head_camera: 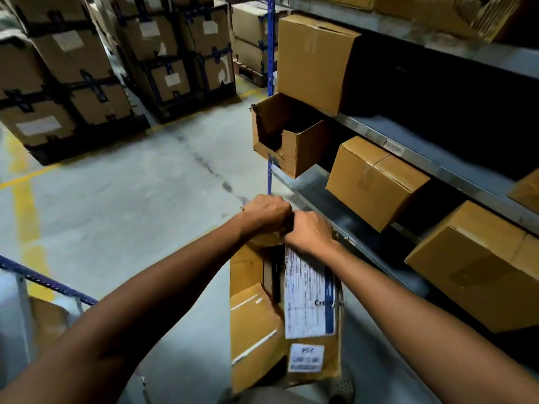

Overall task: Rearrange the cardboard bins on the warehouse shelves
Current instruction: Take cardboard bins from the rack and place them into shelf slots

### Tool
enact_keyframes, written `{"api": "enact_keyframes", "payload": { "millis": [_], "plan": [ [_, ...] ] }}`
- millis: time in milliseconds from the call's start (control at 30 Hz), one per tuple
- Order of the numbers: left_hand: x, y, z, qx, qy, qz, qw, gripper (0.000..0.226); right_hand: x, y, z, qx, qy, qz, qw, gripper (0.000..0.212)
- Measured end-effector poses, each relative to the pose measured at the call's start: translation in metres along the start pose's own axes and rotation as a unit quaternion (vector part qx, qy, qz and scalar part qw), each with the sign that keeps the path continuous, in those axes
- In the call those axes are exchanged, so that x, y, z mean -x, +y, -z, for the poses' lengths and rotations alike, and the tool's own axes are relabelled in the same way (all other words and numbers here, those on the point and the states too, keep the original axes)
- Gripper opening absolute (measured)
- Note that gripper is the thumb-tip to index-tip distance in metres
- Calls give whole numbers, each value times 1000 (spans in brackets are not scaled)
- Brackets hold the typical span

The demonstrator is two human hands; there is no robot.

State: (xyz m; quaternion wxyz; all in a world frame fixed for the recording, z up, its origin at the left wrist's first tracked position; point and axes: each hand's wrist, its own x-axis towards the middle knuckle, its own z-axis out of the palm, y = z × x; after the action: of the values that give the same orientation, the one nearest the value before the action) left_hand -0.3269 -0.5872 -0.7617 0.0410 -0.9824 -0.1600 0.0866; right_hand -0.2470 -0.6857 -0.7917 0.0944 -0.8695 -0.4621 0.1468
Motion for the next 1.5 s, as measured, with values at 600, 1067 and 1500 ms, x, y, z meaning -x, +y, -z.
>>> {"api": "enact_keyframes", "payload": {
  "millis": [600,1067,1500],
  "plan": [
    [100,-41,-124,238,116,393,881,70,14,30,-24,-32,-27,-214,976,19],
    [111,-65,-152,712,27,484,508,22,41,41,-19,-94,68,-234,965,29],
    [138,-34,-46,526,268,409,696,11,110,30,34,-392,266,-200,858,40]
  ]
}}
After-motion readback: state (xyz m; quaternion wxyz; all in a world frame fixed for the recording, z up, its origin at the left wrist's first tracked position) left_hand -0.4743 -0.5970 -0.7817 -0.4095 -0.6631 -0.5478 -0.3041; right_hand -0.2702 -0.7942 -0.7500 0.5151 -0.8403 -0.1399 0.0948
